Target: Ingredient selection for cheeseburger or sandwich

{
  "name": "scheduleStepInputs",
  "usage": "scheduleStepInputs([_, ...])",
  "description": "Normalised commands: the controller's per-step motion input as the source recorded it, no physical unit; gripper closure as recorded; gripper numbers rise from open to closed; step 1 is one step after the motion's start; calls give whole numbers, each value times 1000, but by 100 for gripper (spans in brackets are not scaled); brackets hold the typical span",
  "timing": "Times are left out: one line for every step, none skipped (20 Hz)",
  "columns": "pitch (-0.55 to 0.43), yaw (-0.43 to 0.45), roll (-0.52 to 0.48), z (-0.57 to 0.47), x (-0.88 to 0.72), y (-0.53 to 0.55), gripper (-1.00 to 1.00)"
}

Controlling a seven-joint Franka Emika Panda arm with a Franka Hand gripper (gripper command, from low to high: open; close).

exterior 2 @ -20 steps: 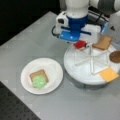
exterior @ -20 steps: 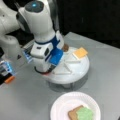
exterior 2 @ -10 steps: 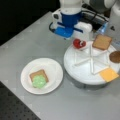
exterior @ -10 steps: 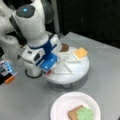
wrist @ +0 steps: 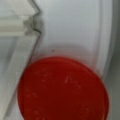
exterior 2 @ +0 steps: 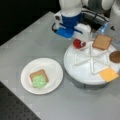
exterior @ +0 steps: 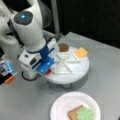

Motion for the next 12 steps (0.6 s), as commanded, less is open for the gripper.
scheduleStepInputs([34, -26, 37, -162, -262, -115, -100])
scheduleStepInputs([17, -19, 46, -159, -278, -131, -100])
scheduleStepInputs([-5, -7, 66, -150, -279, -142, -100])
scheduleStepInputs([-19, 3, 67, -142, -277, -143, -100])
scheduleStepInputs([-46, 9, 88, -127, -259, -136, -100])
scheduleStepInputs([-58, 18, 118, -128, -264, -140, -100])
scheduleStepInputs([-66, 28, 119, -115, -246, -124, -100])
scheduleStepInputs([-67, 38, 171, -101, -236, -111, -100])
scheduleStepInputs([-105, 25, 285, -81, -223, -98, -100])
scheduleStepInputs([-116, 21, 307, -64, -206, -77, -100])
scheduleStepInputs([-142, 1, 329, -37, -190, -62, -100])
scheduleStepInputs([-173, -36, 419, -2, -172, -57, -100])
